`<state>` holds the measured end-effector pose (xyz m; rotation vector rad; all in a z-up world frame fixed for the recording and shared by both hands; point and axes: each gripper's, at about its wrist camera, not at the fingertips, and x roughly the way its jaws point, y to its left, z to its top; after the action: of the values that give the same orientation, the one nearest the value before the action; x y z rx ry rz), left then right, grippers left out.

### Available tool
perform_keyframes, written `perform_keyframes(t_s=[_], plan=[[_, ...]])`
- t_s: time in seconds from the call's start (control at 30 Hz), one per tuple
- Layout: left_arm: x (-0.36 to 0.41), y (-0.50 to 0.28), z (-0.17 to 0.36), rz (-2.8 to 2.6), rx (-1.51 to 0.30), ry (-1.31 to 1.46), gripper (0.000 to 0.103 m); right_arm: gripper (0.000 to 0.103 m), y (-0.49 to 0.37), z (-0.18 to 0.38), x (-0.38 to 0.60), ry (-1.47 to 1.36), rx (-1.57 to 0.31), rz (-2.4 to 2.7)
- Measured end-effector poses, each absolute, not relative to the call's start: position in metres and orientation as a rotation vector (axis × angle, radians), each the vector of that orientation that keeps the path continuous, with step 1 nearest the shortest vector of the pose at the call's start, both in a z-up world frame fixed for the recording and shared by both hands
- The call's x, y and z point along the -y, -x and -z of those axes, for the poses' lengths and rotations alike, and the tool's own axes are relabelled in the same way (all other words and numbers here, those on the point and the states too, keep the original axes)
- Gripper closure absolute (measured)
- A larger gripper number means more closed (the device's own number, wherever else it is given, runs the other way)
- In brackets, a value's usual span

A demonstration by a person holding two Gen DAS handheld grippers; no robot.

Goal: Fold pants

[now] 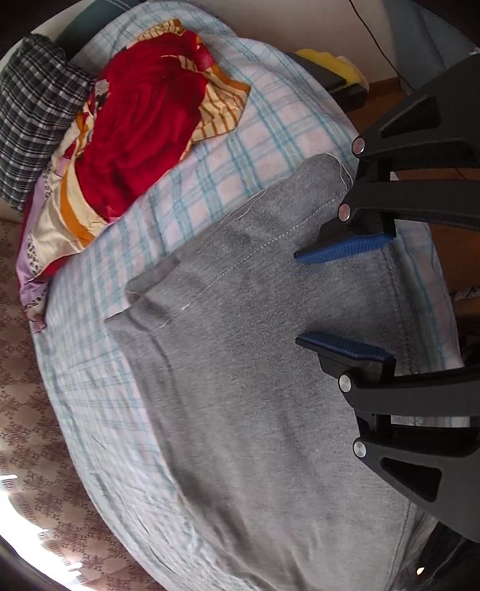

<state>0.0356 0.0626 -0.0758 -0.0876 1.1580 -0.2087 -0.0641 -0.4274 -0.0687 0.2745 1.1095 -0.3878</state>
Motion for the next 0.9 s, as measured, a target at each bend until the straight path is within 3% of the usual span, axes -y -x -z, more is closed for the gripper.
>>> perform_keyframes(t_s=[0.13,0.3,0.43,0.5,0.7,0.9], plan=[[-0.051,-0.018,0.089,0.223,-1.134,-0.060,0.055,0.064,0.071,0.072,0.445,-0.405,-1.181,0.337],[-0.057,-0.028,0.082,0.235,-1.172,0.025,0.049,0.063,0.063,0.067,0.441,-0.405,-1.199,0.376],[-0.046,-0.041,0.069,0.277,-1.144,0.062,0.049,0.061,0.045,0.048,0.418,-0.300,-1.126,0.366],[-0.035,-0.050,0.065,0.287,-1.132,0.058,0.049,0.050,0.033,0.040,0.409,-0.264,-1.089,0.349],[-0.004,-0.087,0.066,0.328,-1.141,0.066,0.049,0.050,-0.009,0.027,0.397,-0.157,-1.018,0.331],[0.018,-0.117,0.081,0.289,-1.164,0.045,0.049,0.050,-0.055,0.033,0.408,-0.223,-0.982,0.270]])
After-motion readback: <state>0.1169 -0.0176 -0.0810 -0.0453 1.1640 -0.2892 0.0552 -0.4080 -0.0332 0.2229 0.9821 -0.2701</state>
